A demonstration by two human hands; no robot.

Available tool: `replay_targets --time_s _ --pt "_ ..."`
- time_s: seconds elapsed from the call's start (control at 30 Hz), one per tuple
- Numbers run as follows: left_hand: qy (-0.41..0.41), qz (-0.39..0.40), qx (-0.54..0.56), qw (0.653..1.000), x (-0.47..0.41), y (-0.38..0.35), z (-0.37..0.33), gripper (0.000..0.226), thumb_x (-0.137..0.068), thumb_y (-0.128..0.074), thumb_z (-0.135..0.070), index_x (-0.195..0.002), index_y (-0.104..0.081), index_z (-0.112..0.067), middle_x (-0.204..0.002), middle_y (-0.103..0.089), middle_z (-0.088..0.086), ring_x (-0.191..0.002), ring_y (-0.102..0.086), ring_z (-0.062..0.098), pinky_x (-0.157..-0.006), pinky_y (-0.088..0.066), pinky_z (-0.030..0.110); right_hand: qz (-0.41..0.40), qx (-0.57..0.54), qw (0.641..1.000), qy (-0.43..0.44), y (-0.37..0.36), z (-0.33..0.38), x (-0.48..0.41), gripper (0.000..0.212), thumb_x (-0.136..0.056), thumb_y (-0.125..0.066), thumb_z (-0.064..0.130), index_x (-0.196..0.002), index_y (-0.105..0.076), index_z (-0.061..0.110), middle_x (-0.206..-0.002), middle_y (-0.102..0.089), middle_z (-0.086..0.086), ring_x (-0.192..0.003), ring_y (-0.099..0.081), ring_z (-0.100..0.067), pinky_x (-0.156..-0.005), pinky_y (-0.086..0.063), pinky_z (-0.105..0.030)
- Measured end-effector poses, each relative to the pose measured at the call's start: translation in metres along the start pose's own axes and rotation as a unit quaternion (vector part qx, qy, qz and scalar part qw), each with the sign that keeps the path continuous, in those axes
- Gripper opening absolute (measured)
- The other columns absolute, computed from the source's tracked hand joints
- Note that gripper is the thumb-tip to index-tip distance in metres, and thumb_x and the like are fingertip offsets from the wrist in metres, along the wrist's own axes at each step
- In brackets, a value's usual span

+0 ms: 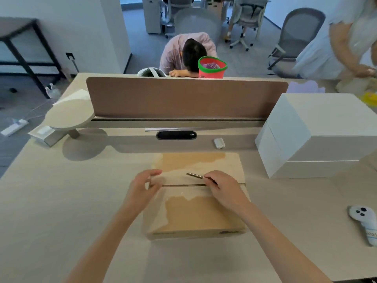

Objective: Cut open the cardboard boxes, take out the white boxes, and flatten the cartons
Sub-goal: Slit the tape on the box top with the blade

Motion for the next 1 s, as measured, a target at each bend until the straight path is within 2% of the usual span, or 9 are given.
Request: replay_targets --time_s 0.13,0.23,0.33,0.5,0.53,0.63,0.77,0.9,1.0 --pt "-0.028 0.054 -0.014 0.998 -0.007 0.014 0.031 0.056 -0.083 -0.075 -0.028 -0.134 -0.054 -0.033 -0.138 -0.046 -0.022 -0.130 -0.037 0.001 -0.110 -0.031 0.026 0.044 0.104 0.992 0.049 -0.028 0.036 -0.015 0.026 -0.102 -0.044 0.033 -0.110 -0.066 0.022 -0.102 -0.064 0.009 -0.097 -0.053 -0.010 -0.082 -0.046 -0.028" --pt "-0.006 0.092 0.042 0.995 -0.008 0.007 0.045 0.058 -0.086 -0.071 -0.035 -0.138 -0.048 -0.041 -0.149 -0.034 -0.026 -0.136 -0.031 -0.003 -0.109 -0.035 0.029 0.023 0.166 0.981 0.098 -0.042 0.058 -0.026 0.031 -0.100 -0.041 0.034 -0.100 -0.068 0.021 -0.089 -0.064 0.006 -0.085 -0.056 -0.017 -0.070 -0.048 -0.032" --pt "0.003 0.135 0.085 0.987 -0.008 0.000 0.051 0.061 -0.087 -0.069 -0.037 -0.139 -0.040 -0.051 -0.150 -0.030 -0.029 -0.136 -0.031 -0.008 -0.108 -0.038 0.031 -0.016 0.197 0.970 0.140 -0.051 0.077 -0.032 0.034 -0.096 -0.039 0.035 -0.087 -0.069 0.021 -0.073 -0.061 0.008 -0.068 -0.056 -0.017 -0.054 -0.047 -0.028" --pt "0.020 0.196 0.062 0.978 -0.018 -0.001 0.056 0.079 -0.074 -0.077 -0.048 -0.137 -0.031 -0.060 -0.150 -0.029 -0.029 -0.131 -0.037 -0.003 -0.105 -0.038 0.029 -0.005 0.238 0.950 0.201 -0.060 0.098 -0.041 0.007 -0.080 -0.068 0.028 -0.076 -0.067 0.023 -0.067 -0.058 0.009 -0.063 -0.057 -0.016 -0.044 -0.037 -0.024" --pt "0.018 0.200 0.059 0.978 -0.019 -0.001 0.056 0.081 -0.074 -0.078 -0.048 -0.138 -0.031 -0.060 -0.149 -0.030 -0.030 -0.130 -0.038 -0.003 -0.103 -0.038 0.028 0.003 0.244 0.947 0.209 -0.061 0.101 -0.040 0.007 -0.078 -0.069 0.029 -0.074 -0.066 0.023 -0.066 -0.057 0.009 -0.062 -0.058 -0.016 -0.042 -0.035 -0.023" --pt "0.014 0.201 0.059 0.978 -0.023 0.000 0.056 0.081 -0.073 -0.080 -0.047 -0.137 -0.033 -0.060 -0.144 -0.034 -0.035 -0.128 -0.041 -0.005 -0.100 -0.040 0.025 0.015 0.240 0.946 0.218 -0.057 0.107 -0.045 0.017 -0.077 -0.053 0.033 -0.070 -0.066 0.024 -0.064 -0.057 0.010 -0.059 -0.058 -0.015 -0.040 -0.035 -0.021" --pt "0.015 0.207 0.065 0.976 -0.026 0.001 0.057 0.082 -0.069 -0.081 -0.051 -0.135 -0.033 -0.064 -0.145 -0.036 -0.033 -0.126 -0.043 -0.004 -0.100 -0.042 0.026 0.036 0.238 0.946 0.219 -0.057 0.108 -0.048 0.011 -0.066 -0.064 0.033 -0.070 -0.067 0.023 -0.064 -0.058 0.009 -0.058 -0.058 -0.016 -0.040 -0.034 -0.020" --pt "0.012 0.206 0.062 0.976 -0.027 0.002 0.057 0.083 -0.068 -0.081 -0.054 -0.134 -0.032 -0.066 -0.145 -0.036 -0.034 -0.125 -0.043 -0.005 -0.101 -0.043 0.030 0.071 0.248 0.941 0.220 -0.060 0.114 -0.050 0.013 -0.070 -0.064 0.034 -0.073 -0.068 0.022 -0.066 -0.059 0.009 -0.060 -0.057 -0.016 -0.040 -0.034 -0.022" --pt "0.009 0.209 0.064 0.976 -0.027 0.002 0.058 0.084 -0.067 -0.080 -0.056 -0.134 -0.032 -0.066 -0.145 -0.036 -0.033 -0.127 -0.044 -0.003 -0.102 -0.043 0.032 0.085 0.270 0.932 0.227 -0.063 0.121 -0.052 0.012 -0.070 -0.075 0.031 -0.074 -0.068 0.022 -0.065 -0.059 0.009 -0.059 -0.057 -0.016 -0.041 -0.033 -0.022"
Point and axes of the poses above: each hand's wrist, its own x-axis away from the middle knuckle, its own y-axis out of the back of the hand, z = x × y, the point moved 7 cm from there along -x, towards the middle knuckle
